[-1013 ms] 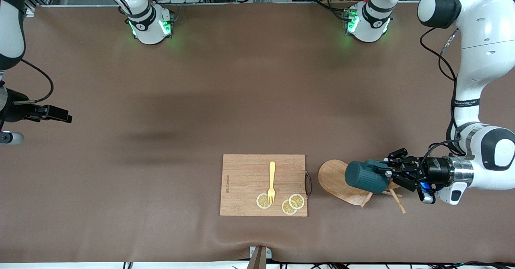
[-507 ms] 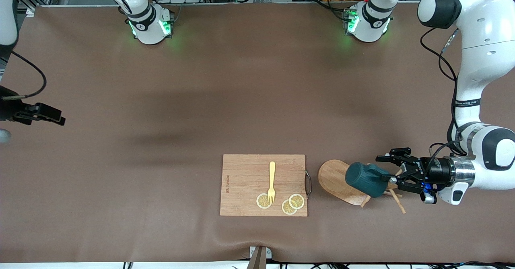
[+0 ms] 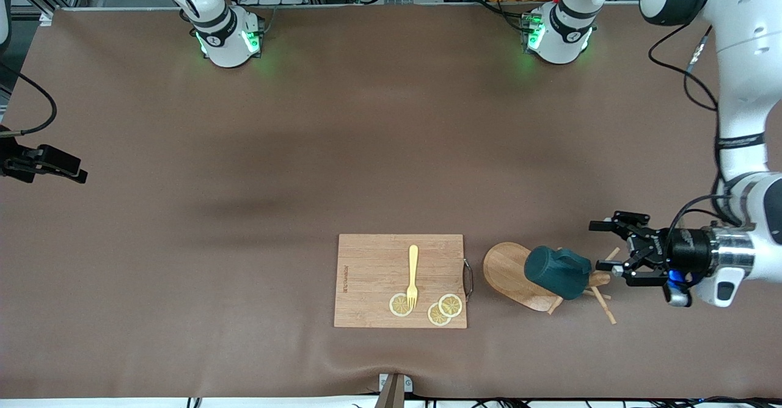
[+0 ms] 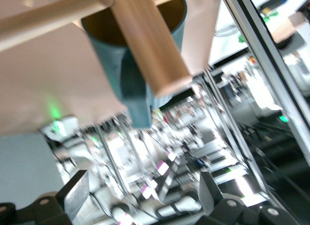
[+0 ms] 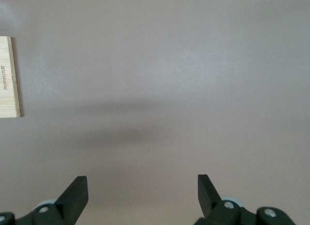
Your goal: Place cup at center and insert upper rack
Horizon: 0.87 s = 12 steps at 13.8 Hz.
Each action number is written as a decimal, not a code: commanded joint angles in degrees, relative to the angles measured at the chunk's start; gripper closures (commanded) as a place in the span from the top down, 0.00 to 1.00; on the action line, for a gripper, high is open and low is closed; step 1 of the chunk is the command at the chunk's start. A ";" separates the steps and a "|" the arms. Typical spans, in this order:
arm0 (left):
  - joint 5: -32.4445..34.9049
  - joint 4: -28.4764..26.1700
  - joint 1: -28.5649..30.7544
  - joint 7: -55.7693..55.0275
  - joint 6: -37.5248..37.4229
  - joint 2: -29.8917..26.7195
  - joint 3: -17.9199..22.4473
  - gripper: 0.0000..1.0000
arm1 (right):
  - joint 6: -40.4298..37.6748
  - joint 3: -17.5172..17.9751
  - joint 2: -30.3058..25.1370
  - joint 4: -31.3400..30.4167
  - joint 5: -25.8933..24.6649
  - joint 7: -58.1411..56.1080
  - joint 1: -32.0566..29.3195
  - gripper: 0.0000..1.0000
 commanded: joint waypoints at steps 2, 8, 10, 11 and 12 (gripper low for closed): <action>18.11 -1.56 -5.72 -0.91 3.31 -10.95 2.82 1.00 | -3.45 -0.21 -0.44 -0.05 -1.63 -0.06 -0.37 1.00; 57.32 -6.02 -12.85 -0.30 4.03 -25.28 -1.57 1.00 | -4.26 -0.74 -0.36 -0.32 -2.17 -1.82 0.06 1.00; 64.97 -9.63 -12.67 3.45 2.98 -29.77 -3.59 1.00 | -4.25 -0.74 -0.53 -0.32 -1.56 -0.33 0.33 1.00; 67.45 -11.03 -12.24 7.40 2.53 -31.35 -4.12 1.00 | -4.25 -0.74 -0.79 -0.32 -1.55 0.72 1.11 1.00; 68.86 -13.05 -11.54 12.22 2.27 -33.37 -4.04 1.00 | -4.25 -0.74 -1.32 -0.40 -1.64 1.52 1.64 1.00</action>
